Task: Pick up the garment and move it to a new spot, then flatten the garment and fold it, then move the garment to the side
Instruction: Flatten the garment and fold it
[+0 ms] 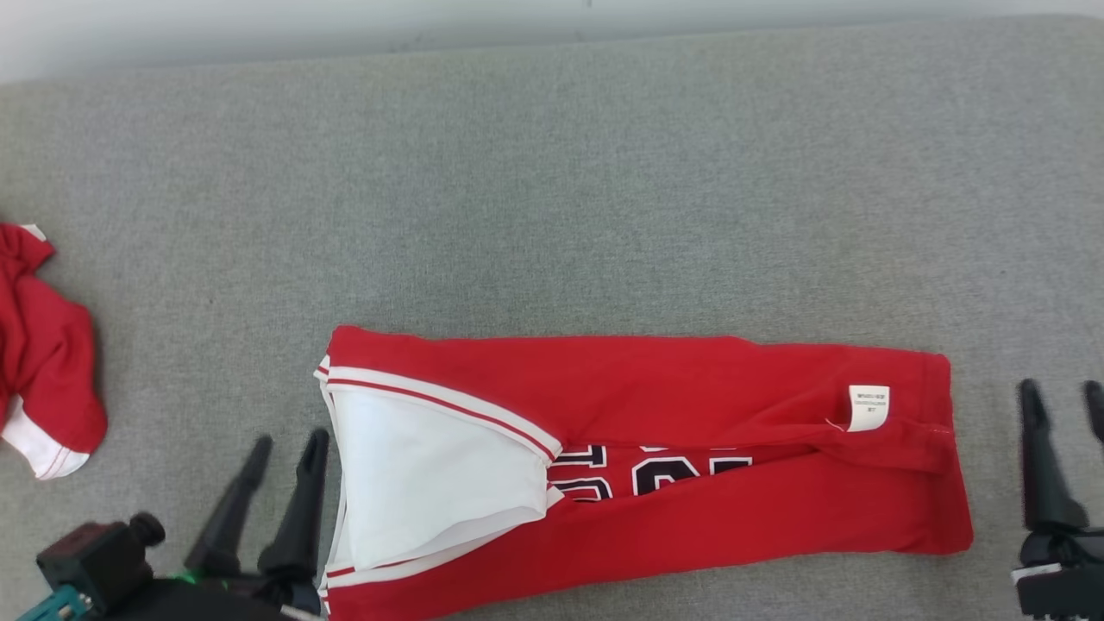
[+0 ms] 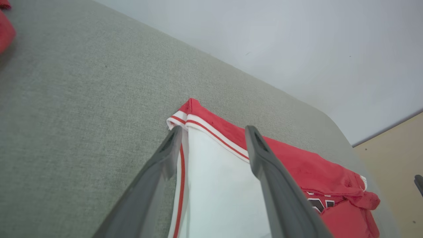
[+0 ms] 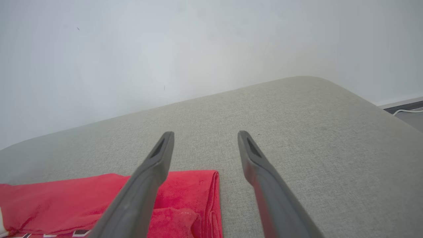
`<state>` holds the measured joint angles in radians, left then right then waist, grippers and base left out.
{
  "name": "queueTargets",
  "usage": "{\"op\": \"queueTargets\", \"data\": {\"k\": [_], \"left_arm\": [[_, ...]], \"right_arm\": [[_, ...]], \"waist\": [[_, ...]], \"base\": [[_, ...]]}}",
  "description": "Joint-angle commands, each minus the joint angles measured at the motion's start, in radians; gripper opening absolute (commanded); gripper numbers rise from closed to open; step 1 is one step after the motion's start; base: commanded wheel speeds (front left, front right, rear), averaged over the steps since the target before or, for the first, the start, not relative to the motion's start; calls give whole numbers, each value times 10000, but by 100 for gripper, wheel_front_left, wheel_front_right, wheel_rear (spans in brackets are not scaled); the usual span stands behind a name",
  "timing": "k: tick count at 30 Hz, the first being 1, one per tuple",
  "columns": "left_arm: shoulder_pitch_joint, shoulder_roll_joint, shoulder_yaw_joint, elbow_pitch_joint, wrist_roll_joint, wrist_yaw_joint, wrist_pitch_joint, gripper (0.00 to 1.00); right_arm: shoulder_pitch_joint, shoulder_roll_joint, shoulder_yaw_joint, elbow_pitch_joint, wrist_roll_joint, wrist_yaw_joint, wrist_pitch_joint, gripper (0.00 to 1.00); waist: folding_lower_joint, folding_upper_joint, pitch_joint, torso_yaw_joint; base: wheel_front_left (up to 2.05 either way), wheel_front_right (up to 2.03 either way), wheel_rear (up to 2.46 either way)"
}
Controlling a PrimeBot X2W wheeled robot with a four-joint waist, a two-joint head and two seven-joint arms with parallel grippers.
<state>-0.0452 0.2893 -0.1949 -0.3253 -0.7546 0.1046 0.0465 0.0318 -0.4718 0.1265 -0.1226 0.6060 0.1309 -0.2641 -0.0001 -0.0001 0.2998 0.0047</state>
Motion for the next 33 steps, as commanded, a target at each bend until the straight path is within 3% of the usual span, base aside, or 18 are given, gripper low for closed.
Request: {"op": "queueTargets", "data": {"k": [1,6,10,16,33], "left_arm": [[-141,-20,5,30,203,74,-125,100],[-738,-139,-202,153,1547,685,-791,100],[-1129,-346,-461,611,2550,1095,-1493,100],[-1032,-599,-584,1730,3232,1422,-2465,100],[-1170,-700,-797,3464,3726,1109,-3040,100]], "right_arm": [[17,137,-141,-15,-50,-3,-20,100],[-315,1053,-777,212,-403,-3,-20,100],[-579,1356,-616,370,-1052,-3,116,100],[-457,1661,-266,588,-1887,-3,429,100],[124,1718,247,979,-2604,-3,946,100]], "waist": [[1,1,-107,-46],[1,1,-491,-143],[1,1,-901,-173],[1,1,-1462,-201],[1,1,-2059,44]], "base": [[0,0,0],[0,0,0],[0,0,0],[0,0,0],[0,0,0]]}}
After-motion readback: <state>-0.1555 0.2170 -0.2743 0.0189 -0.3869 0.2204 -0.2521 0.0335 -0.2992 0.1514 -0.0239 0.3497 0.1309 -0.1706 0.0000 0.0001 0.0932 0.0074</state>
